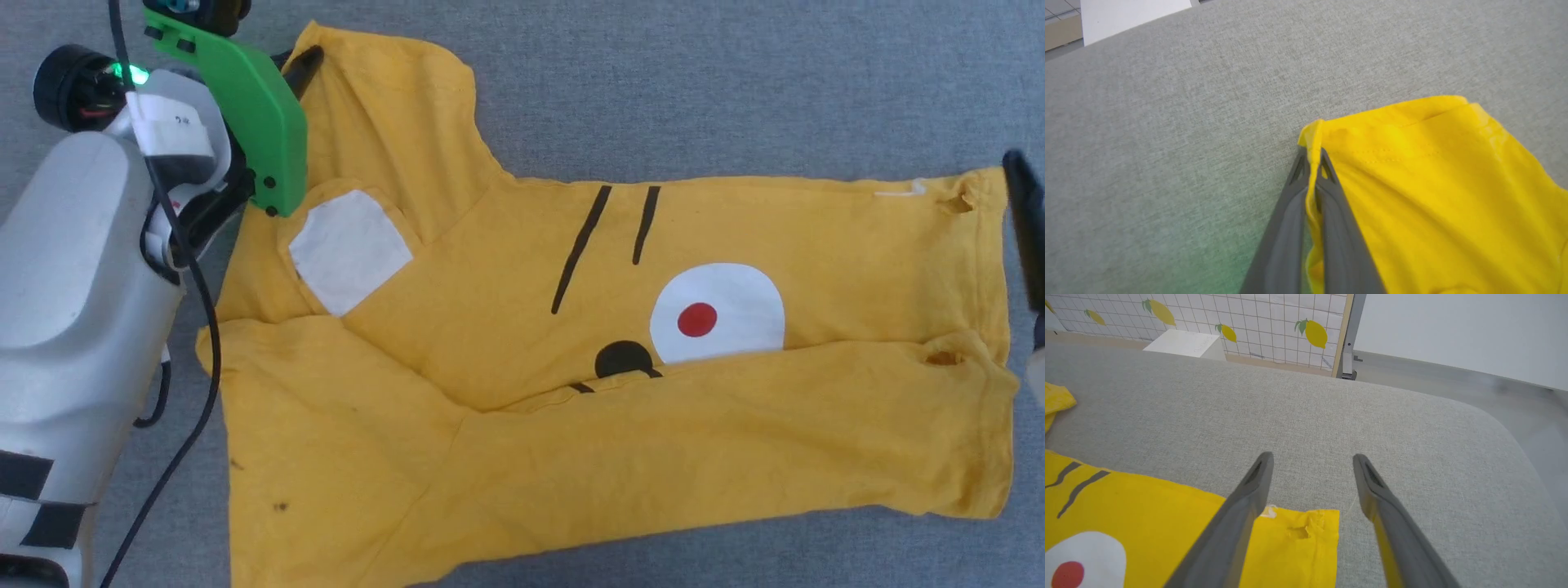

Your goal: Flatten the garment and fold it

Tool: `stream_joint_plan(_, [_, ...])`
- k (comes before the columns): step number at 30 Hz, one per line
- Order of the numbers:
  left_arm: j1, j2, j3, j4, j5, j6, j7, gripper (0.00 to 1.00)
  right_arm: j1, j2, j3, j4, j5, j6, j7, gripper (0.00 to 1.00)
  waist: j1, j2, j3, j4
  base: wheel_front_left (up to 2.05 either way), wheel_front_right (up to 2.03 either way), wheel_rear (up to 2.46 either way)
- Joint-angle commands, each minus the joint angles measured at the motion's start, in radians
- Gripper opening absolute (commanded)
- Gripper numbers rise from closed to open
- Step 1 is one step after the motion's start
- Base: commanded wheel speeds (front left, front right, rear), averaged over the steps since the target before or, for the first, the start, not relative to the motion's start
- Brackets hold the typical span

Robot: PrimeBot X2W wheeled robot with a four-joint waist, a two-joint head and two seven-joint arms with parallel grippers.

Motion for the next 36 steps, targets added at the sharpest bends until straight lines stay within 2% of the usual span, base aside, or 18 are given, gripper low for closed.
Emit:
stream_joint_plan(1, [0.02, 0.0, -0.006, 0.008, 0.009, -0.003, -0.005, 0.0, -0.04, -0.029, 0.012, 0.01, 0.007, -0.002, 0.023, 1.0, -0.0001, 0.0, -0.017, 0.017, 0.0, 0.0, 0.0])
stream_joint_plan(3, [0.021, -0.004, -0.009, 0.007, 0.008, -0.004, -0.01, 0.0, -0.095, -0.06, 0.025, 0.046, 0.035, -0.002, 0.06, 1.0, -0.0001, 0.0, -0.019, 0.027, 0.0, 0.0, 0.0])
stream_joint_plan(5, [0.02, -0.009, -0.014, 0.002, 0.006, -0.005, -0.013, 0.0, -0.153, -0.088, 0.046, 0.125, 0.084, -0.002, 0.144, 1.0, -0.0001, 0.0, -0.018, 0.042, 0.0, 0.0, 0.0])
stream_joint_plan(12, [0.026, -0.021, -0.023, -0.009, 0.002, 0.002, -0.015, 0.0, -0.176, -0.145, 0.048, 0.258, 0.125, -0.002, 0.314, 1.0, -0.0001, 0.0, -0.002, 0.072, 0.0, 0.0, 0.0])
stream_joint_plan(16, [0.032, -0.019, -0.025, -0.011, -0.001, 0.006, -0.015, 0.0, -0.153, -0.142, 0.026, 0.279, 0.143, -0.002, 0.359, 1.0, -0.0001, 0.0, 0.001, 0.077, 0.0, 0.0, 0.0])
stream_joint_plan(21, [0.037, -0.015, -0.026, -0.014, -0.005, 0.011, -0.011, 0.0, -0.119, -0.103, -0.004, 0.289, 0.156, -0.002, 0.438, 1.0, -0.0001, 0.0, 0.001, 0.077, 0.0, 0.0, 0.0])
stream_joint_plan(22, [0.037, -0.015, -0.027, -0.016, -0.006, 0.012, -0.01, 0.0, -0.116, -0.092, -0.01, 0.287, 0.156, -0.002, 0.451, 0.48, -0.0001, 0.0, 0.002, 0.077, 0.0, 0.0, 0.0])
stream_joint_plan(24, [0.034, -0.016, -0.028, -0.019, -0.006, 0.014, -0.01, 0.0, -0.112, -0.068, -0.025, 0.288, 0.148, -0.002, 0.471, 0.0, -0.0001, 0.0, 0.003, 0.078, 0.0, 0.0, 0.0])
stream_joint_plan(27, [0.031, -0.018, -0.027, -0.024, -0.005, 0.015, -0.02, 0.0, -0.116, -0.042, -0.033, 0.27, 0.136, -0.002, 0.47, 0.0, -0.0001, 0.0, 0.0, 0.078, 0.0, 0.0, 0.0])
stream_joint_plan(36, [0.053, -0.023, 0.043, -0.048, -0.026, 0.036, -0.173, 0.0, -0.138, -0.059, -0.014, 0.247, 0.118, -0.002, 0.364, 0.0, -0.0001, 0.0, -0.067, 0.076, 0.0, 0.0, 0.0])
